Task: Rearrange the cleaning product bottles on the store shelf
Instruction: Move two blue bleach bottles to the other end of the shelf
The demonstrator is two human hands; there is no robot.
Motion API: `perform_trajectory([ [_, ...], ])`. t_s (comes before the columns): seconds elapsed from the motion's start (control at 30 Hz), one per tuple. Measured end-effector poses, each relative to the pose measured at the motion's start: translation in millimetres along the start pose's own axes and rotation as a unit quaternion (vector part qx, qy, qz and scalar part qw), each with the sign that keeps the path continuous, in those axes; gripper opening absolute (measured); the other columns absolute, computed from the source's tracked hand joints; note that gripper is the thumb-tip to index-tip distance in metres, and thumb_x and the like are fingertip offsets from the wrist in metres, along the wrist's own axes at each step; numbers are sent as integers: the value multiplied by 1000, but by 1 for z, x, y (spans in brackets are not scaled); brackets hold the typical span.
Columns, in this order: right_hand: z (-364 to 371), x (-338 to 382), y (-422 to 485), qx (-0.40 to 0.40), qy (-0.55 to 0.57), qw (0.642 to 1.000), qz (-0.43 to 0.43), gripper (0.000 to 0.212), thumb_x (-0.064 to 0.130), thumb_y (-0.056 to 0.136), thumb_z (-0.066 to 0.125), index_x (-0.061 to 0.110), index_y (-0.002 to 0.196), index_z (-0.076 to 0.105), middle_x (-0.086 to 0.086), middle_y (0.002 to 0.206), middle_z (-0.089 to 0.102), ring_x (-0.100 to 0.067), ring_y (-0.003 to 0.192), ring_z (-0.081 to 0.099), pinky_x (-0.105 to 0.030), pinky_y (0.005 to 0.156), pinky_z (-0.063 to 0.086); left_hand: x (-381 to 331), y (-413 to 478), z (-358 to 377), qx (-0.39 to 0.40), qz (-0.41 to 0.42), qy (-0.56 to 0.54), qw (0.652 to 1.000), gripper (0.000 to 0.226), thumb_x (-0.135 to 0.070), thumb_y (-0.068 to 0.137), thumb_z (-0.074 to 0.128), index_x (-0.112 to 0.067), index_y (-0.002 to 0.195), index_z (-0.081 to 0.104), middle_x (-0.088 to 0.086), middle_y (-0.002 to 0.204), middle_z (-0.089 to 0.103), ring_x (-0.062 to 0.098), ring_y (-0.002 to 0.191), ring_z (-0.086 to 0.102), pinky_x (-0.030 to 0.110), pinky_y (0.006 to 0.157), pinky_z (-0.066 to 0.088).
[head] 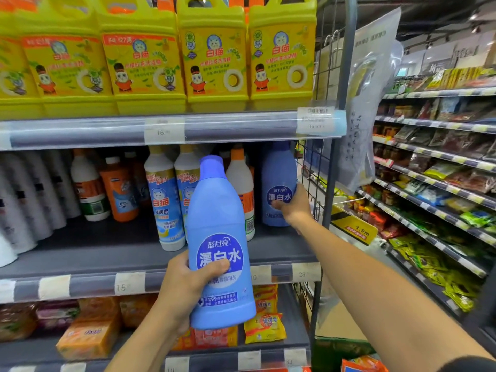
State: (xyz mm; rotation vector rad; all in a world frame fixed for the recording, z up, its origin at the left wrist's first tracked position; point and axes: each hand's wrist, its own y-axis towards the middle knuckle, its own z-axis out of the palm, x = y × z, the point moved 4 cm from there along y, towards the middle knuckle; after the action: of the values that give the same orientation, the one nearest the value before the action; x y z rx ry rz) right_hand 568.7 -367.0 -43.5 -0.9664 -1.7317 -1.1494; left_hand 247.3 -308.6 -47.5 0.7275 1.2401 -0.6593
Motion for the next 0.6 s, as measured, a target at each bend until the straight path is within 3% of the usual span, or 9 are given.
perform_trajectory([
  [0.1, -1, 0, -6, 46, -36, 997, 50, 61, 10, 70, 83, 6, 121, 49, -12, 118, 62, -24, 96, 56, -32, 75, 47, -2, 0, 17, 24, -9, -2, 1000, 44, -27, 46, 87, -10, 84, 74, 19, 89, 76, 35, 73, 74, 37, 55, 58],
  [0.17, -11, -3, -21, 92, -121, 986, 73, 56, 21, 78, 78, 3, 123, 49, -15, 119, 62, -27, 97, 58, -33, 75, 49, -5, 2, 32, 45, -19, -4, 999, 36, -18, 51, 91, -11, 83, 74, 19, 89, 76, 33, 73, 74, 37, 55, 58],
  [0.3, -52, -8, -74, 152, -249, 955, -44, 59, 42, 85, 64, 14, 134, 48, -8, 134, 56, -25, 118, 55, -36, 91, 45, -11, 14, 58, 63, -34, 4, 997, 45, -29, 51, 83, -10, 91, 71, 15, 89, 77, 30, 73, 74, 35, 56, 57],
  [0.4, -80, -19, -117, 141, -339, 912, -184, 54, 53, 87, 52, 21, 131, 50, -3, 131, 55, -22, 119, 52, -36, 95, 42, -10, 29, 75, 67, -34, 8, 997, 40, -27, 57, 81, -10, 91, 71, 13, 88, 77, 27, 73, 74, 33, 56, 57],
  [0.5, -88, -34, -147, 156, -341, 889, -265, 57, 50, 85, 51, 20, 133, 46, -1, 134, 50, -20, 123, 46, -37, 101, 42, -6, 47, 92, 76, -26, 1, 997, 25, -14, 69, 79, -12, 93, 71, 10, 89, 77, 26, 76, 74, 36, 61, 59],
  [0.6, -86, -52, -161, 156, -302, 903, -263, 63, 44, 82, 63, 26, 137, 37, 5, 138, 45, -14, 127, 42, -32, 105, 38, -6, 67, 109, 94, -2, 12, 996, 31, -2, 72, 76, -12, 100, 68, 6, 90, 78, 23, 78, 74, 34, 62, 59],
])
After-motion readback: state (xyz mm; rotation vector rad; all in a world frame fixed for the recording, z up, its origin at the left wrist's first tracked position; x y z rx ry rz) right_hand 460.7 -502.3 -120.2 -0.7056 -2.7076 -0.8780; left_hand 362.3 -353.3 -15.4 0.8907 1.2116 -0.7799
